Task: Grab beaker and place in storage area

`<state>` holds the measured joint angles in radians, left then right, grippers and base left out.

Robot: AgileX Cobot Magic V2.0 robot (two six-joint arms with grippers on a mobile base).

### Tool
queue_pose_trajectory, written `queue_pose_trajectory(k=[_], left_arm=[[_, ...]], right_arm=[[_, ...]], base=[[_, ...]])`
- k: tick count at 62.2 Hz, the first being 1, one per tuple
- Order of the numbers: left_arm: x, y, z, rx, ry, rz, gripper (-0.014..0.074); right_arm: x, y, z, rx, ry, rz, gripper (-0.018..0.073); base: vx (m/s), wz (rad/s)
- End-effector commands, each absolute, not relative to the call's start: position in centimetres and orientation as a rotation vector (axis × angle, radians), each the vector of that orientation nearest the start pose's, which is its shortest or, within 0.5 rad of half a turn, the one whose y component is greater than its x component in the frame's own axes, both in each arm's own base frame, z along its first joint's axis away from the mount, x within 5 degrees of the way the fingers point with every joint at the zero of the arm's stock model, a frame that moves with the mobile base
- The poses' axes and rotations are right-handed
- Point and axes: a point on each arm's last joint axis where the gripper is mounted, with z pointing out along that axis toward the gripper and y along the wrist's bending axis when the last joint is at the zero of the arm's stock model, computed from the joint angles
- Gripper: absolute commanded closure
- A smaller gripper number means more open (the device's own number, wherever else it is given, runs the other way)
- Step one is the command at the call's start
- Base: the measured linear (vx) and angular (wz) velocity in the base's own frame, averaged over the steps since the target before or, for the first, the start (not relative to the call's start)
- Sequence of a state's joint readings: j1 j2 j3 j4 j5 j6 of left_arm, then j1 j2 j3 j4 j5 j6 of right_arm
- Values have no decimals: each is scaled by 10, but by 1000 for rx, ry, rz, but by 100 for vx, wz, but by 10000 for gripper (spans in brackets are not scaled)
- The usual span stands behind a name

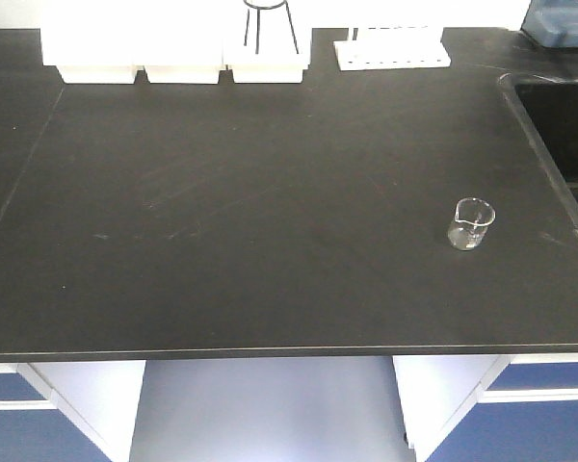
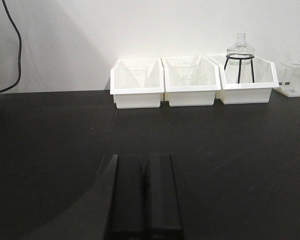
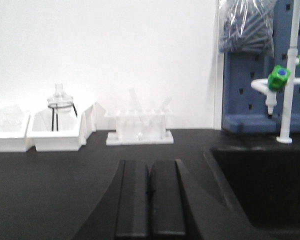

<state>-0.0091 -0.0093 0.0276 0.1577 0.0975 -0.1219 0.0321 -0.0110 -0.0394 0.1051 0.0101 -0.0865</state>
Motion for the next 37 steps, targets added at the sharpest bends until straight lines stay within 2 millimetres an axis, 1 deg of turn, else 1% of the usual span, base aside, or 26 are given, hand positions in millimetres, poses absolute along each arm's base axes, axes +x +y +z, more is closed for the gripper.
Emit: queue_pose_trajectory(k=[1,9,12,17,28,37], left_arm=[[55,0,211,23,1482,15,603],[55,0,211,23,1482,15,603],[55,0,211,23,1482,15,603],[55,0,211,23,1482,15,603],[55,0,211,23,1482,15,603],[55,0,211,23,1482,15,603]], right_arm=[[48,1,266,-34,1367,7,561],[55,2,289,-86,1473,-50,561],[61,1,293,-101,1513,-67,561],[74,1,289,-133,1564,-103,561],[99,2,277,-138,1693,-88,552],[113,3,268,-156,1780,-94,488]], base=[[0,0],[0,0],[0,0],[0,0],[0,0],[0,0]])
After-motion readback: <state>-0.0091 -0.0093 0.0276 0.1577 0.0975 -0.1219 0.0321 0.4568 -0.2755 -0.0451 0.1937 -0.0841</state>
